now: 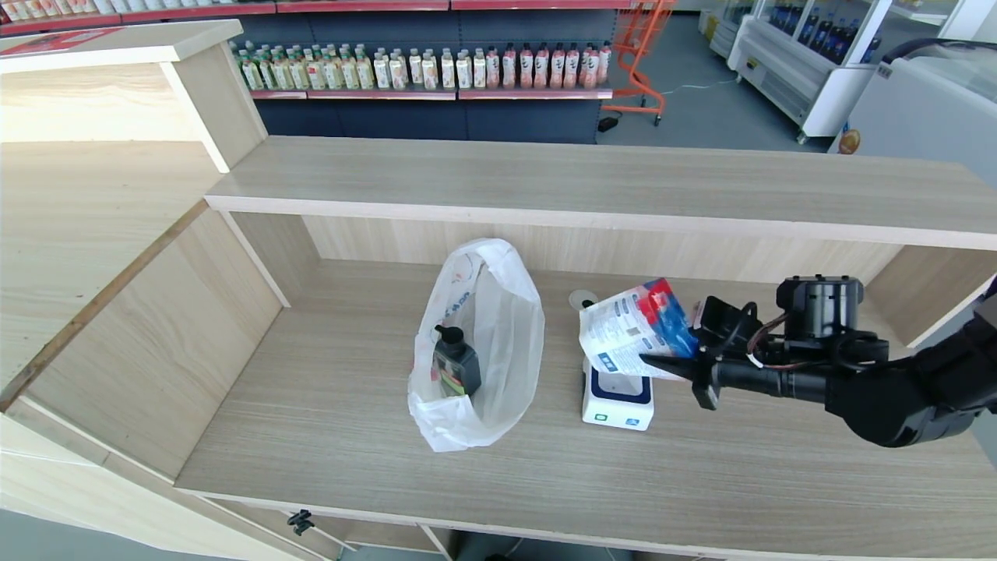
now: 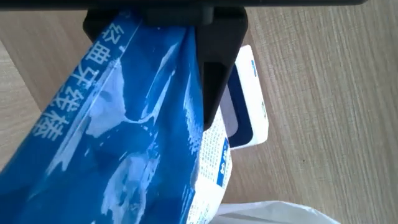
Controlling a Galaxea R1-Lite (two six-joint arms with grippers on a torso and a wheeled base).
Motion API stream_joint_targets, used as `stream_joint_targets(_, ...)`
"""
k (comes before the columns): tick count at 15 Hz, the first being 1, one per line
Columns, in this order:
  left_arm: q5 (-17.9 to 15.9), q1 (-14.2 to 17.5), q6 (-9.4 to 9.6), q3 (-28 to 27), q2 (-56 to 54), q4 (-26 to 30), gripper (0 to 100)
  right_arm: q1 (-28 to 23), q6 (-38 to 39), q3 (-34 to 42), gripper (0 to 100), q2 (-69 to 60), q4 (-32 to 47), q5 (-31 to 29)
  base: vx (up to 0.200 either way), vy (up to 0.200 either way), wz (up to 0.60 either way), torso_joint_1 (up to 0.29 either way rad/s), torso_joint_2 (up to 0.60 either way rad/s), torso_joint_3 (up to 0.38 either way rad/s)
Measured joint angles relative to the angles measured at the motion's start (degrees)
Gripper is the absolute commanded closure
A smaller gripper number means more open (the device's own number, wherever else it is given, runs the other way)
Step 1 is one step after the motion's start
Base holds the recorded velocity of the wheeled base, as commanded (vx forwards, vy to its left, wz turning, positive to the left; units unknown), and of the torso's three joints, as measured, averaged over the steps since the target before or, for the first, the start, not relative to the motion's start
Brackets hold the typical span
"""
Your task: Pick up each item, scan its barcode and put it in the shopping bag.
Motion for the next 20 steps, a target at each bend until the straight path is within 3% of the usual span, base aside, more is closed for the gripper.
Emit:
stream_joint_targets(2,0.00,0.00,-0.02,0.00,0.00,0.00,0,1.52,17.21,1.05,100,-5.44,0.27,-3.64,0.000,0.000,0.00,0.000,0.00,0.000)
stream_joint_targets(4,0.02,0.00,0.00,0.00,0.00,0.00,0,5.33,37.33,2.10,100,-11.41,1.72,-13.12,0.000,0.000,0.00,0.000,0.00,0.000)
stream_joint_targets(6,0.00,0.00,0.00,0.00,0.00,0.00,0,9.07,47.58,2.60,100,-17.07,7.50,-19.85,0.000,0.000,0.00,0.000,0.00,0.000)
stream_joint_targets(8,0.00,0.00,0.00,0.00,0.00,0.00,0,11.01,54.75,2.82,100,-21.61,12.67,-21.11,0.000,0.000,0.00,0.000,0.00,0.000)
stream_joint_targets(10,0.00,0.00,0.00,0.00,0.00,-0.02,0,11.63,58.37,3.06,100,-25.20,16.42,-21.25,0.000,0.000,0.00,0.000,0.00,0.000)
stream_joint_targets(14,0.00,0.00,0.09,0.00,0.00,0.00,0,11.74,58.81,4.50,100,-28.75,16.62,-21.87,0.000,0.000,0.00,0.000,0.00,0.000)
stream_joint_targets(18,-0.01,0.10,0.09,0.00,0.00,-0.02,0,11.69,61.78,5.50,100,-30.10,16.51,-21.91,0.000,0.200,0.00,0.000,0.00,0.002)
stream_joint_targets(20,0.02,-0.01,0.07,0.00,0.00,0.00,0,11.69,62.17,5.44,100,-29.38,16.58,-21.93,0.000,0.000,0.00,0.000,0.00,0.000)
